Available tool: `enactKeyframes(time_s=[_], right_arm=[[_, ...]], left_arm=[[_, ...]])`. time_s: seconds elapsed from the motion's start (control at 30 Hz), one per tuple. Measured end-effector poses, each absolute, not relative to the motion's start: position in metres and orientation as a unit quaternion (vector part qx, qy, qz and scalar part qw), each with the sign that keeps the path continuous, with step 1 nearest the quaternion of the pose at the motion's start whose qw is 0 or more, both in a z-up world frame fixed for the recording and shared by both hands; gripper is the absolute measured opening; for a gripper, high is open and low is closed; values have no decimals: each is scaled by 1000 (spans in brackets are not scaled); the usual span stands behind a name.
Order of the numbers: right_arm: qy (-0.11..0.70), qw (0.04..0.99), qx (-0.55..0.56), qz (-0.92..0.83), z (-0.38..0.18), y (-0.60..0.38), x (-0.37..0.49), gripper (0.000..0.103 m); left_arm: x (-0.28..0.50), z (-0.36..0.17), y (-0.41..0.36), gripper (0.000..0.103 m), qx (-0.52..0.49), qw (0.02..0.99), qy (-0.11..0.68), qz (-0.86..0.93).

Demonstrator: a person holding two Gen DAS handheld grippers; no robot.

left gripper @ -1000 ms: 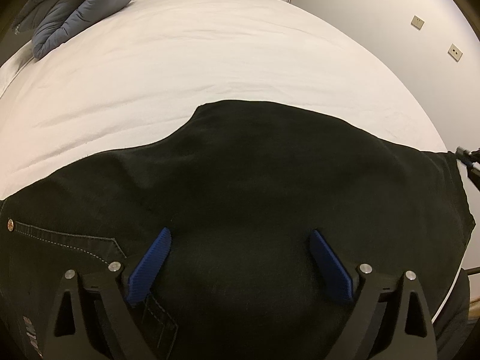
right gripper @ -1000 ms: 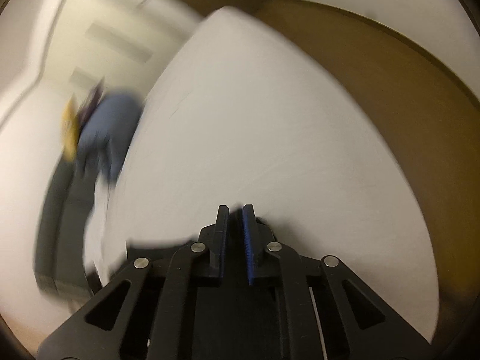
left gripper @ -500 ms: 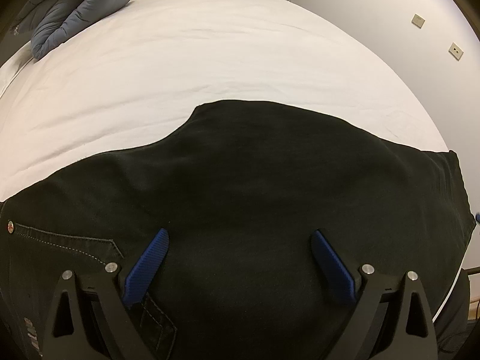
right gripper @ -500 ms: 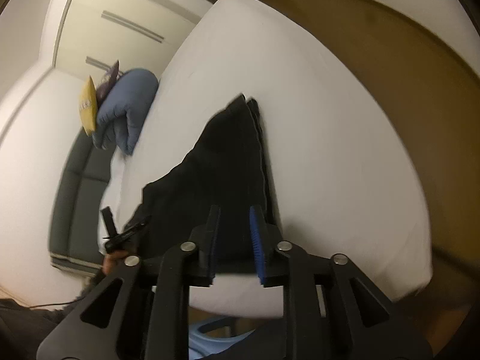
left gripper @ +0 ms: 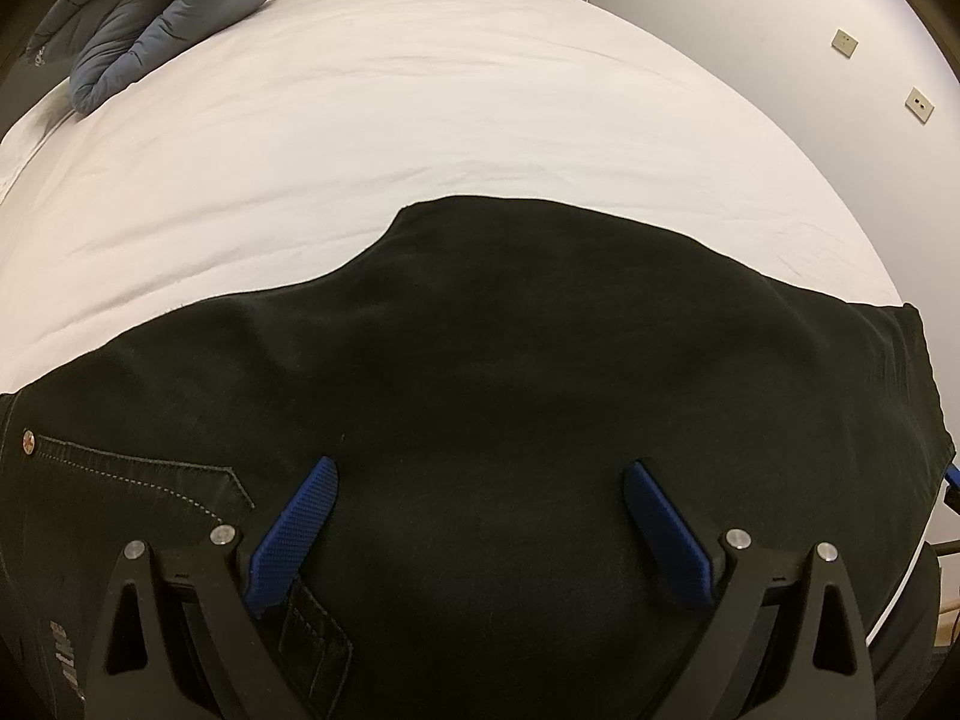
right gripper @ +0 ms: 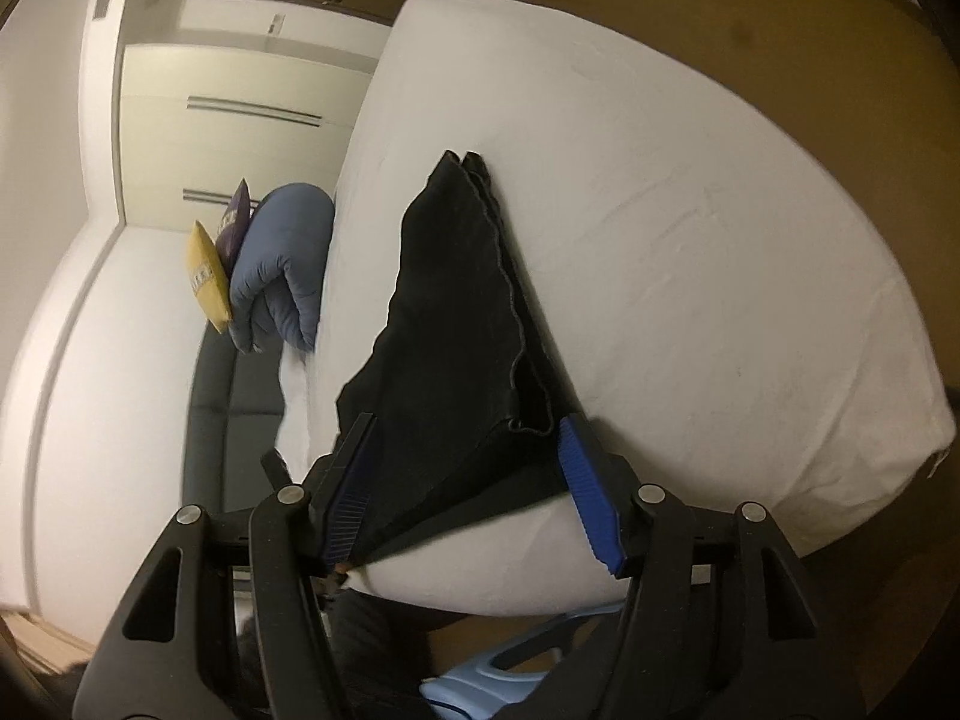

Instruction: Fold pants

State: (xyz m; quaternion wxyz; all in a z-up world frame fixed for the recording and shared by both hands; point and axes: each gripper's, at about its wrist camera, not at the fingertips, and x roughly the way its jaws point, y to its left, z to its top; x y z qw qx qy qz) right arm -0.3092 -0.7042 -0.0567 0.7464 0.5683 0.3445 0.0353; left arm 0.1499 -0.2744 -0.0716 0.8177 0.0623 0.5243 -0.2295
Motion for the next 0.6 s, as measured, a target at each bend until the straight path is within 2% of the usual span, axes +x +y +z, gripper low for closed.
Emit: enactKeyframes(time_s=[0.1, 0.27, 0.33, 0.37, 0.43, 0.47, 0.6], right_arm=[[343, 733, 587, 37, -63, -700, -311, 52], [354, 725, 589, 48, -67, -681, -308, 49], [355, 723, 592, 41, -71, -678, -304, 43], [354, 721, 594, 39, -74, -678, -301, 33], [360, 725, 586, 31, -75, -673, -295, 22], [365, 729, 578, 25, -74, -670, -292, 10], [377, 746, 548, -13, -66, -656, -287, 3]], left_arm=[[149, -72, -275, 98, 63, 818, 524, -229], [147, -72, -276, 98, 65, 818, 524, -229], [147, -72, -276, 98, 65, 818, 524, -229], [146, -72, -276, 98, 65, 818, 524, -229], [146, -73, -278, 98, 65, 818, 524, -229], [146, -73, -279, 98, 65, 818, 524, -229], [146, -72, -279, 98, 67, 818, 524, -229]])
